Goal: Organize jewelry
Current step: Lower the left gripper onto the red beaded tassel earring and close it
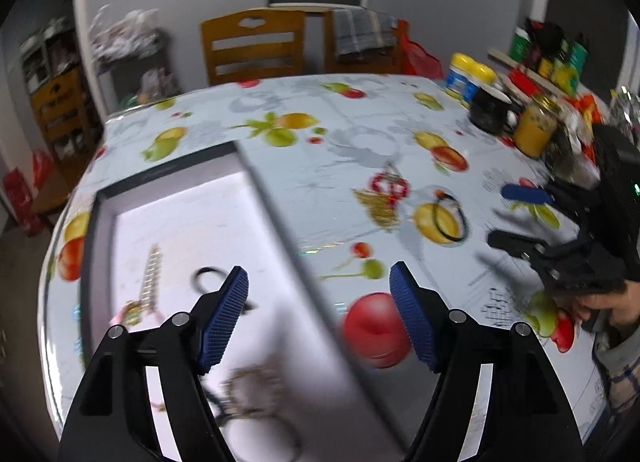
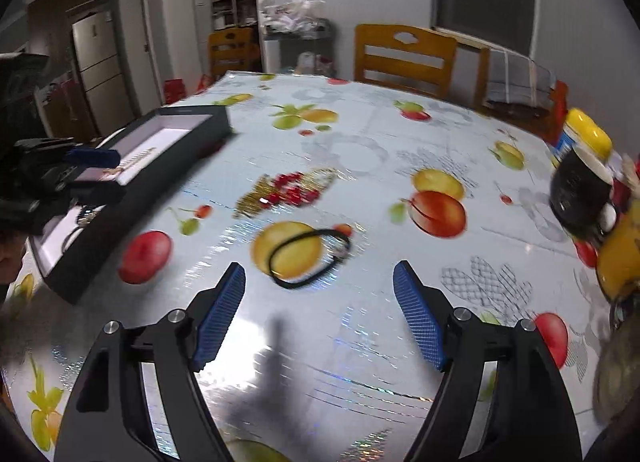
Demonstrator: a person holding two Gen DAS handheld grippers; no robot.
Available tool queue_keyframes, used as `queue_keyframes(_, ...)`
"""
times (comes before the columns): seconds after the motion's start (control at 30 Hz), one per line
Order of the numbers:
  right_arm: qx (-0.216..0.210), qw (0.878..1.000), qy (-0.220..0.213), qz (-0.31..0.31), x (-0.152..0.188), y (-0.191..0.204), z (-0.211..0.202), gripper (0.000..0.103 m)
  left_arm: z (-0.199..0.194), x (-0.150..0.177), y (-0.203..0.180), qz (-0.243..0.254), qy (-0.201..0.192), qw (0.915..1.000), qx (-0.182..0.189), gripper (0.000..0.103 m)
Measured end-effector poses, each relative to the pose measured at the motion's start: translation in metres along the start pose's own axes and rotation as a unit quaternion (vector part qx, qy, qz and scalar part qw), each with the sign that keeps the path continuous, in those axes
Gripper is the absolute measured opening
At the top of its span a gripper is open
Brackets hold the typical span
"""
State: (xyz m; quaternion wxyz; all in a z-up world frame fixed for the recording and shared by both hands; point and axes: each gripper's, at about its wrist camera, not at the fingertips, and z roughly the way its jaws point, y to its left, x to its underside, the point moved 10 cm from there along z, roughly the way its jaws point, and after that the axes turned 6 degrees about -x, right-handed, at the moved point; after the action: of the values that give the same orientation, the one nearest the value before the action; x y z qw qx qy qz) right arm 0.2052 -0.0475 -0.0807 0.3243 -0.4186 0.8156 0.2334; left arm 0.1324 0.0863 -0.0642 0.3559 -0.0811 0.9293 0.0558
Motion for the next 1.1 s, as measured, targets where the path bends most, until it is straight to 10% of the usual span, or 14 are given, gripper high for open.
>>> queue_keyframes(0.3, 0.038, 0.997, 0.016, 0.066, 0.008, -0.039, 0.001, 0.082, 0.029, -0.013, -0.065, 0.078, 0.013, 0.9967, -0.019, 0.075)
queue_keyframes(1.1, -0.001, 0.990, -0.006, 0.139, 0.010, -0.058, -0.007, 0.084, 0.139, -0.076, -0.083, 0.140, 0.119, 0.9814, -0.054, 0.075)
